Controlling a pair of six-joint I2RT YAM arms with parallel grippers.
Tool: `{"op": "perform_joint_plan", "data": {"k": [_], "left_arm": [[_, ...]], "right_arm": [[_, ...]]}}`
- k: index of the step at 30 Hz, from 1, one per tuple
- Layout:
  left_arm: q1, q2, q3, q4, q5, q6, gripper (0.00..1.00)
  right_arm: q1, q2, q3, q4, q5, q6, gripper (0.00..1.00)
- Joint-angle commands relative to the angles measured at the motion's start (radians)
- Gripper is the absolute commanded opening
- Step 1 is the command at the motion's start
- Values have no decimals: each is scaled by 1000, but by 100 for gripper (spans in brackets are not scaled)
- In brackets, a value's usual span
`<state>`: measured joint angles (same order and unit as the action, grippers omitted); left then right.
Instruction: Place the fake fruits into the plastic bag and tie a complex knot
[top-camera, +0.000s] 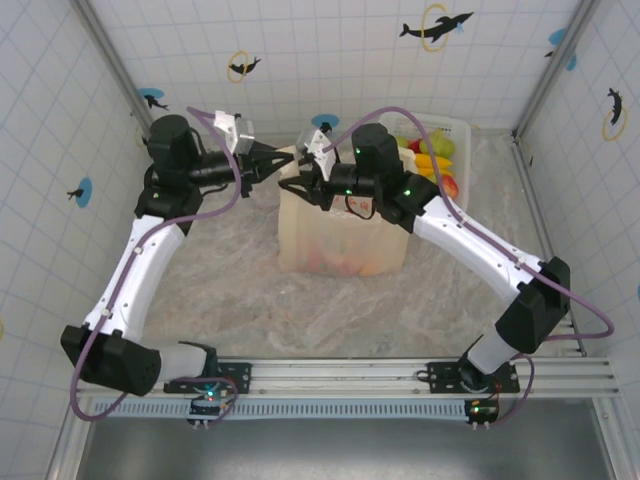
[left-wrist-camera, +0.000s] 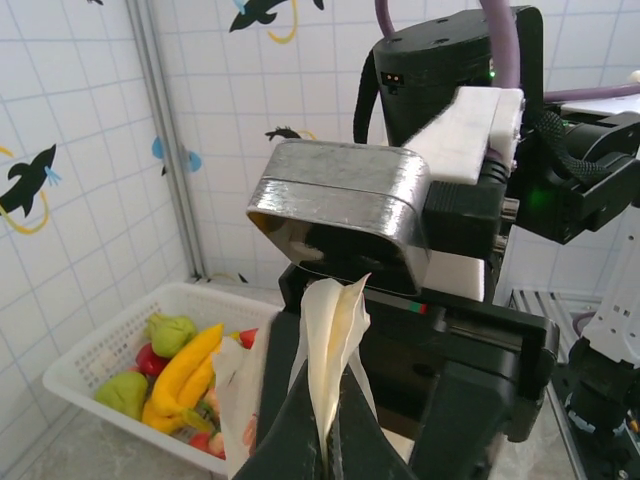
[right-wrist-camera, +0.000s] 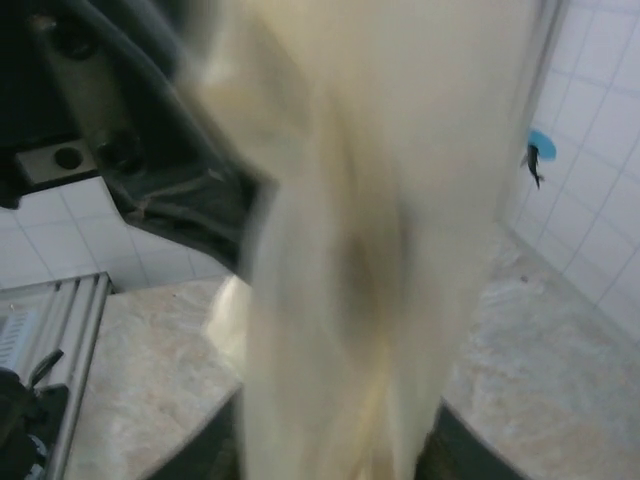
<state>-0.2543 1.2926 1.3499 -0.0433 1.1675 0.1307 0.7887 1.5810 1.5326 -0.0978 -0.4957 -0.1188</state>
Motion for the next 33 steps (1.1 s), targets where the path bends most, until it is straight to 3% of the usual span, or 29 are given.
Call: {"op": "perform_joint_plan", "data": {"k": [1, 2, 3, 7, 13, 18, 27, 30, 33], "left_arm": [[8, -8, 45, 78, 24, 4, 9], [7, -13, 41, 90, 19, -6, 14], [11, -21, 35, 98, 6, -17, 24], [41, -92, -41, 143, -81, -57, 50], [83, -226, -286, 229, -178, -137, 68], [82, -246, -446, 378, -188, -201, 72], [38, -127, -481, 502, -104, -211, 73], [8, -79, -469, 506, -100, -206, 70], [-10, -46, -469, 539, -90, -215, 59]], "right_arm": [[5, -20, 33, 36, -8, 13, 12], [5, -28, 26, 32, 2, 14, 6], [3, -36, 17, 31, 12, 19, 0], [4, -59, -9, 52, 49, 60, 0], [6, -77, -26, 75, 79, 102, 3], [6, -87, -45, 116, 68, 128, 5], [14, -85, -42, 142, 58, 154, 5], [15, -82, -37, 143, 63, 159, 5], [17, -84, -37, 149, 65, 168, 6]]}}
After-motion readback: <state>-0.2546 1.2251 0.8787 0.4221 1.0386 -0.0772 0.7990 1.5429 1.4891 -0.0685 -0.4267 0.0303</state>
